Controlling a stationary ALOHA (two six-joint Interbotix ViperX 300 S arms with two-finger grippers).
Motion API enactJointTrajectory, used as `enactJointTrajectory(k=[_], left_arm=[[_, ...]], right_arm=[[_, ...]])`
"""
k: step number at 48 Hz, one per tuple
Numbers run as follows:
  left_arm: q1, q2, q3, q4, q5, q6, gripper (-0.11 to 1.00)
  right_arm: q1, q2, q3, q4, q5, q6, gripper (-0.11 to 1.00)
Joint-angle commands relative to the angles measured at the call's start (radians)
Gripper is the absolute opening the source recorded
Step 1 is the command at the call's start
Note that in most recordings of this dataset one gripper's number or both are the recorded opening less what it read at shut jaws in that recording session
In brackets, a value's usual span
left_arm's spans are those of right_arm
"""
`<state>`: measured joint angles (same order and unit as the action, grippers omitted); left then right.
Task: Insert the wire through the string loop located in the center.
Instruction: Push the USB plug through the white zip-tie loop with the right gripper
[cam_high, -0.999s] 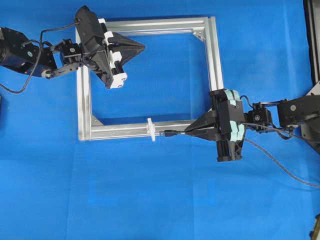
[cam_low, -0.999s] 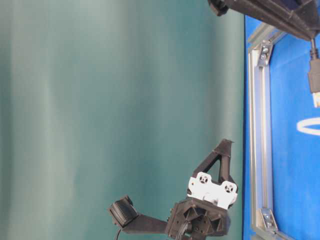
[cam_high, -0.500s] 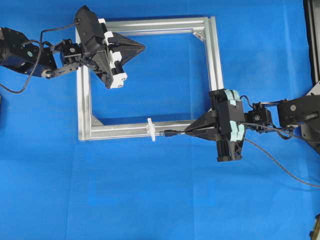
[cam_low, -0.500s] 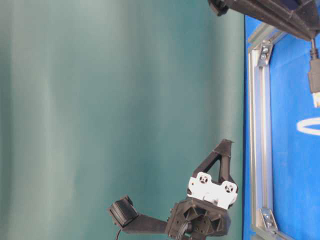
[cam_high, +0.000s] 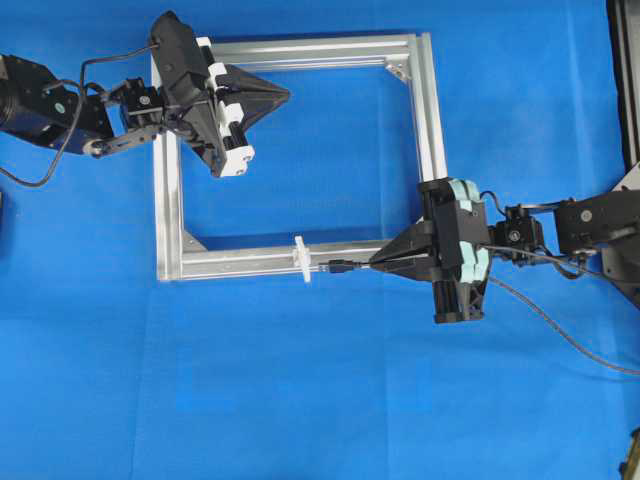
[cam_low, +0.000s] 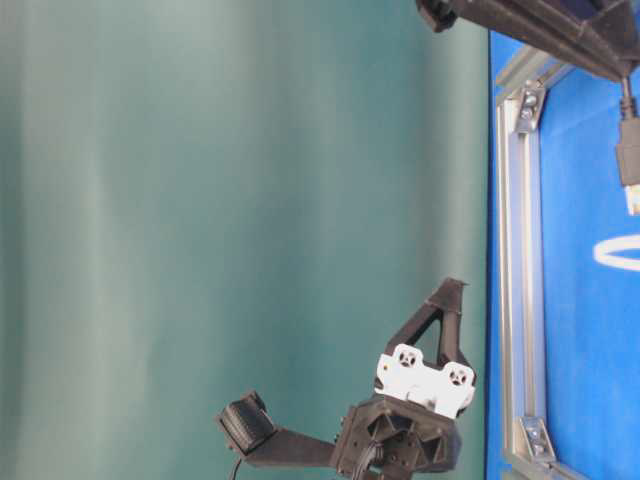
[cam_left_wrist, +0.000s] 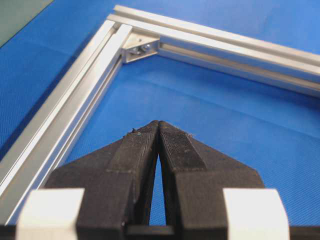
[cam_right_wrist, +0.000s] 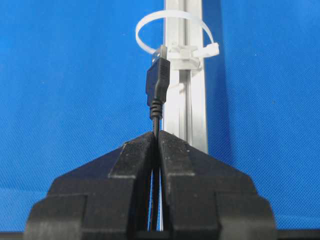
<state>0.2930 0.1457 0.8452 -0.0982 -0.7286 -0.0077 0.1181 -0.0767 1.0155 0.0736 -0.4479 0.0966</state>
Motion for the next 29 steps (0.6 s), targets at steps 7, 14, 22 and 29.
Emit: enactJointTrajectory(k=[7, 14, 22, 29], left_arm=[[-0.002, -0.029, -0.009, 0.003, -0.005, 0.002, 0.0], [-0.002, -0.031, -0.009, 0.003, -0.006, 0.002, 0.0], [-0.002, -0.031, -0.006, 0.003, -0.005, 0.002, 0.0], [-0.002, -0.031, -0.006, 0.003, -0.005, 0.002, 0.0]], right_arm=[[0.0, 0.005, -0.037, -0.002, -0.011, 0.0, -0.02], [-0.002, 0.04, -0.074, -0.003, -0.009, 0.0, -0.02], [0.0, 0.089, -0.13, -0.003, -0.009, 0.0, -0.02], [0.002, 0.129, -0.184, -0.005, -0.008, 0.0, -0.02]])
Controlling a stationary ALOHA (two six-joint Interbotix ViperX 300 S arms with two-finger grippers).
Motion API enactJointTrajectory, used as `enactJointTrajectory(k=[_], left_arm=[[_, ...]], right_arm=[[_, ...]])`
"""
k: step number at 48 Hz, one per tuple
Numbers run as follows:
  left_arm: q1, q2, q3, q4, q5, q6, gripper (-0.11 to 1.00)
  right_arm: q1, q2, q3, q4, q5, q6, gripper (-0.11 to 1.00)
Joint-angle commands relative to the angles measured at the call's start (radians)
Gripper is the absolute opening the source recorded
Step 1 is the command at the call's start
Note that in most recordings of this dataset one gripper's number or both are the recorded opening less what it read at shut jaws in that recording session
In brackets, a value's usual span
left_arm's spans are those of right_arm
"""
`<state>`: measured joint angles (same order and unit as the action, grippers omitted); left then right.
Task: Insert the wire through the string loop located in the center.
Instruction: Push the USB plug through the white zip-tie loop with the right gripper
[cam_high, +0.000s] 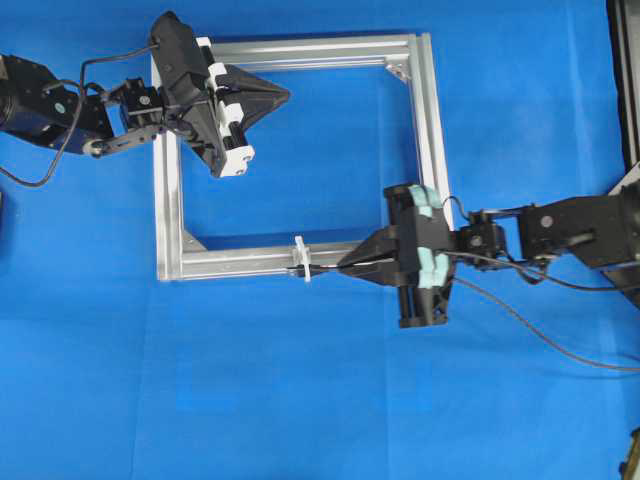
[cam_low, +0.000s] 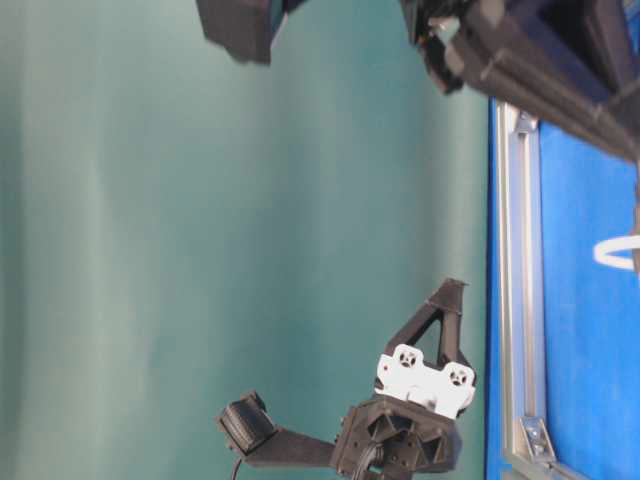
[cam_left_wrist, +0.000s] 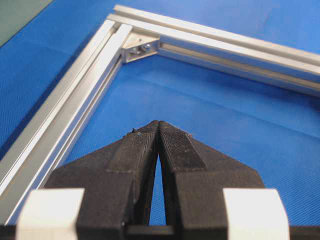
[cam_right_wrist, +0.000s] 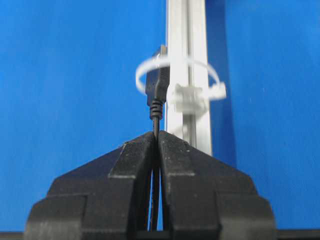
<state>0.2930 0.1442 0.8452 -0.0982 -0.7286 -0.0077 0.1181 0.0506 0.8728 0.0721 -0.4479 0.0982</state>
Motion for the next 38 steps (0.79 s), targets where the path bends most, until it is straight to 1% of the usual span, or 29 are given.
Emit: enactJointTrajectory(k=[1, 10, 16, 33, 38], left_arm=[[-0.002, -0.029, -0.006, 0.003, -0.005, 0.002, 0.0], [-0.002, -0.029, -0.006, 0.005, -0.006, 0.002, 0.0], [-0.002, -0.028, -0.008, 0.005, -0.005, 0.002, 0.0], [-0.003, -0.031, -0.003, 0.003, -0.002, -0.003, 0.0], [-0.021, -0.035, 0.005, 0.005, -0.002, -0.015, 0.0]], right_arm=[[0.002, 0.008, -0.048, -0.002, -0.008, 0.0, -0.02], [0.003, 0.055, -0.11, -0.002, -0.006, -0.002, -0.02], [0.003, 0.078, -0.133, -0.003, -0.005, -0.002, -0.02], [0.002, 0.086, -0.132, -0.002, -0.002, -0.002, -0.02], [0.002, 0.086, -0.132, -0.002, -0.002, -0.003, -0.02]])
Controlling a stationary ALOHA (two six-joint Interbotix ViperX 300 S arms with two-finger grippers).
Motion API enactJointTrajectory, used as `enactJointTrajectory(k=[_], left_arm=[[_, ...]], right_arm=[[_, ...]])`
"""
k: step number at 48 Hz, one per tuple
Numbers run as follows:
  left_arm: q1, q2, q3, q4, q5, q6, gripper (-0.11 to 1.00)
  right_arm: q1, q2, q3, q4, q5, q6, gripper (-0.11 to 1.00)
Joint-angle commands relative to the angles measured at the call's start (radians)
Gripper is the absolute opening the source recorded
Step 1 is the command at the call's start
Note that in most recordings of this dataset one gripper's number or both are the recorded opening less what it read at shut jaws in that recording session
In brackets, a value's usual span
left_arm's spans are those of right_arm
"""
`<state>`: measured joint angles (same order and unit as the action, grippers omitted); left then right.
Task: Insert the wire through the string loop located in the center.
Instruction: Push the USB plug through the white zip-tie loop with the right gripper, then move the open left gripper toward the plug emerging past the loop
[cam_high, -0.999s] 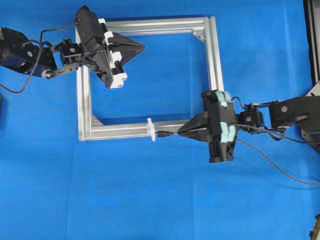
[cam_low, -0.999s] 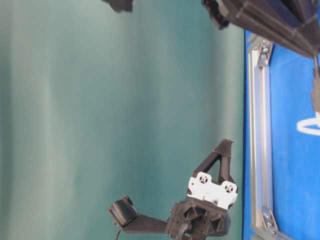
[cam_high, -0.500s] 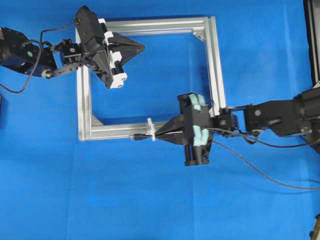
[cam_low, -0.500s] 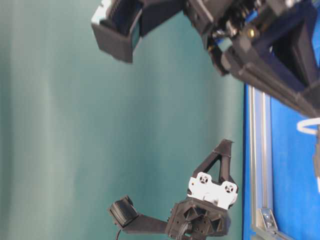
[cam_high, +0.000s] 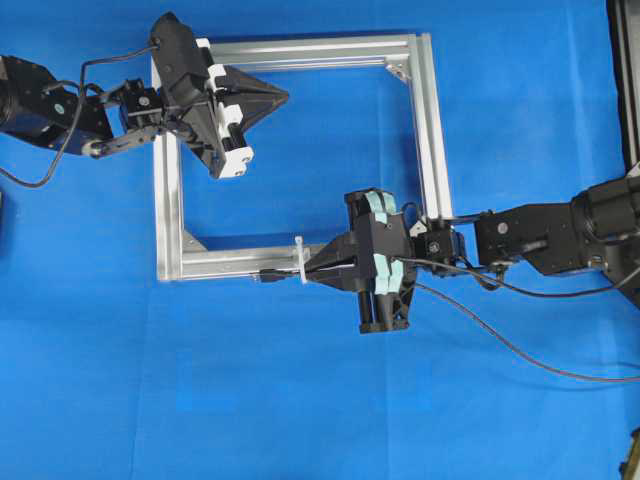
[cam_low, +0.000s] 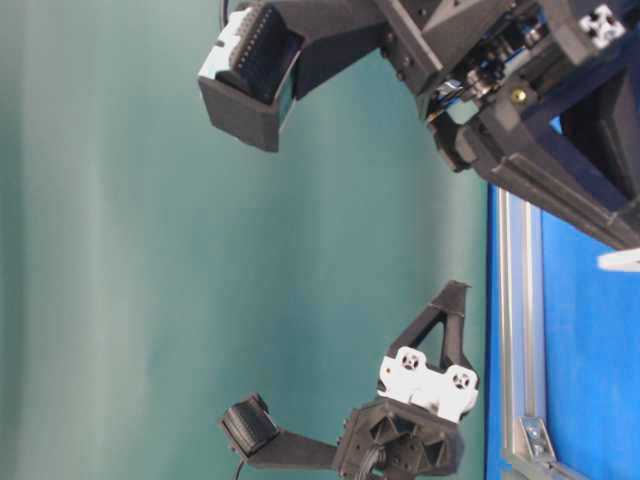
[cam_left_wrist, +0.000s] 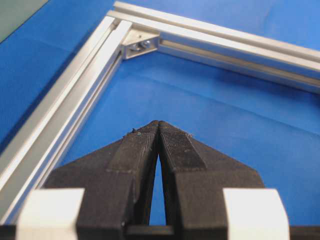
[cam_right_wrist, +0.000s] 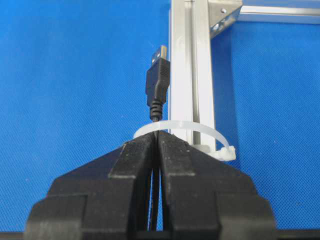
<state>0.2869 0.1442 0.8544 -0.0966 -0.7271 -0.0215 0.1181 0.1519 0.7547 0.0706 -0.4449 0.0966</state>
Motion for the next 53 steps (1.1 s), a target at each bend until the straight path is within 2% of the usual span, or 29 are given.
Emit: enactJointTrajectory(k=[1, 8, 19, 28, 37, 53], left_arm=[[-0.021, -0.038, -0.003, 0.003, -0.003, -0.003, 0.0], [-0.089, -0.055, 0.026, 0.003, -0.003, -0.028, 0.0], [-0.252, -0.094, 0.077, 0.003, -0.002, -0.087, 0.0], [-0.367, -0.101, 0.081, 0.003, -0.002, -0.095, 0.0], [-0.4, -0.103, 0.091, 0.003, -0.002, -0.095, 0.0], [-0.403, -0.101, 0.086, 0.003, 0.025, -0.094, 0.01]], right_arm=[[0.002, -0.015, -0.014, 0.0, -0.005, -0.002, -0.02], [0.002, -0.015, -0.012, 0.0, -0.005, -0.008, -0.02], [0.002, -0.015, -0.012, 0.0, -0.003, -0.009, -0.02], [0.002, -0.015, -0.011, 0.0, -0.005, -0.009, -0.02], [0.002, -0.015, -0.011, -0.002, -0.003, -0.009, -0.02], [0.002, -0.017, -0.009, 0.0, 0.006, -0.009, -0.02]])
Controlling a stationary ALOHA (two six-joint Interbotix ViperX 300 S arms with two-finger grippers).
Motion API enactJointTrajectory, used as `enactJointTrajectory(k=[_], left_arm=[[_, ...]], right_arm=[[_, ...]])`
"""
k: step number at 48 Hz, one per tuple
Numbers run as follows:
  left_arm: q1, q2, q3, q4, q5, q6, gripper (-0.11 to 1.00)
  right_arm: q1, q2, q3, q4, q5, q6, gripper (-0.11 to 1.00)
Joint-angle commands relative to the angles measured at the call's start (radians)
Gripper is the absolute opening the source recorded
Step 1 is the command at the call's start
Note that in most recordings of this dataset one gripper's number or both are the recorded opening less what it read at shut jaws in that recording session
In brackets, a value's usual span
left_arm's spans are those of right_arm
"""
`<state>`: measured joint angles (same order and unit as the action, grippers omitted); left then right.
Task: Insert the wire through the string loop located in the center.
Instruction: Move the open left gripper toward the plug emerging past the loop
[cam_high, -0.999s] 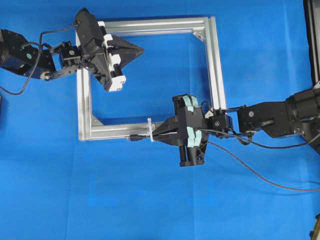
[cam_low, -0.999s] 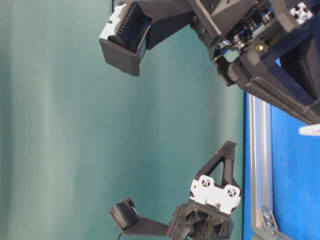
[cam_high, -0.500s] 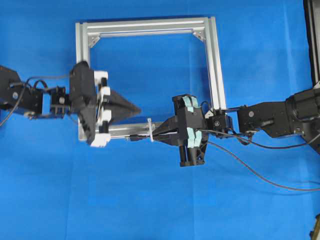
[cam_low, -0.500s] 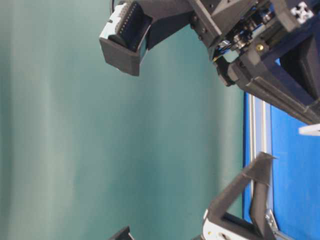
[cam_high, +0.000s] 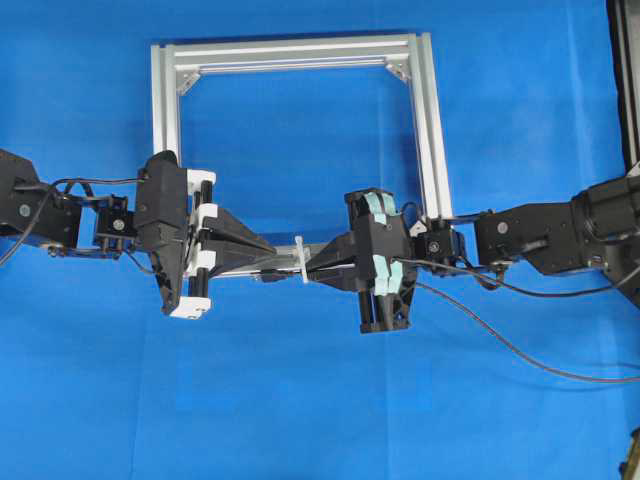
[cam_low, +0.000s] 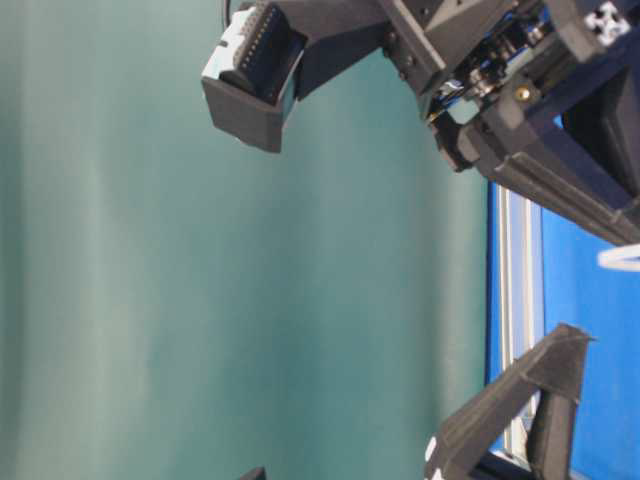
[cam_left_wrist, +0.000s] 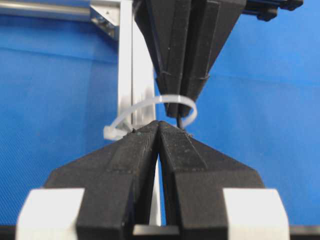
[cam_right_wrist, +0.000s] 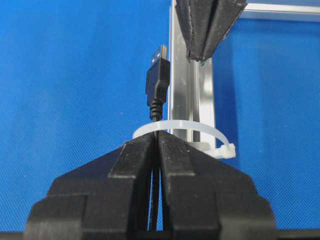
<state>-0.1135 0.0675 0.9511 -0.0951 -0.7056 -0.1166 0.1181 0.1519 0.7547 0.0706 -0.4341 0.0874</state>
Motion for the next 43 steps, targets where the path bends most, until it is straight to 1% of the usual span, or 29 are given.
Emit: enactJointTrajectory(k=[1, 4, 6, 9, 16, 19, 21, 43], left_arm=[[-0.003, -0.025, -0.011, 0.002, 0.008, 0.0, 0.01], [-0.005, -0.025, -0.012, 0.002, 0.02, 0.0, 0.04], [-0.003, -0.025, -0.014, 0.0, 0.028, 0.0, 0.11], [-0.003, -0.025, -0.014, 0.002, 0.035, 0.0, 0.29], [-0.005, -0.025, -0.014, 0.002, 0.043, 0.0, 0.73], [-0.006, -0.025, -0.014, 0.002, 0.044, 0.0, 0.86], [-0.006, -0.025, -0.014, 0.002, 0.044, 0.0, 0.91], [-0.012, -0.014, -0.028, 0.002, 0.058, 0.0, 0.91]], right_arm=[[0.002, -0.015, -0.009, 0.0, -0.005, 0.0, -0.02], [0.002, -0.015, -0.011, 0.0, -0.005, 0.0, -0.02], [0.002, -0.015, -0.011, 0.0, -0.005, 0.0, -0.02], [0.002, -0.017, -0.009, -0.002, -0.005, 0.0, -0.02], [0.002, -0.017, -0.009, -0.002, -0.005, 0.0, -0.02], [0.002, -0.017, -0.009, 0.0, -0.005, 0.0, -0.02], [0.002, -0.015, -0.009, -0.002, -0.005, 0.0, -0.02], [0.002, -0.015, -0.009, 0.0, -0.005, 0.0, -0.02]])
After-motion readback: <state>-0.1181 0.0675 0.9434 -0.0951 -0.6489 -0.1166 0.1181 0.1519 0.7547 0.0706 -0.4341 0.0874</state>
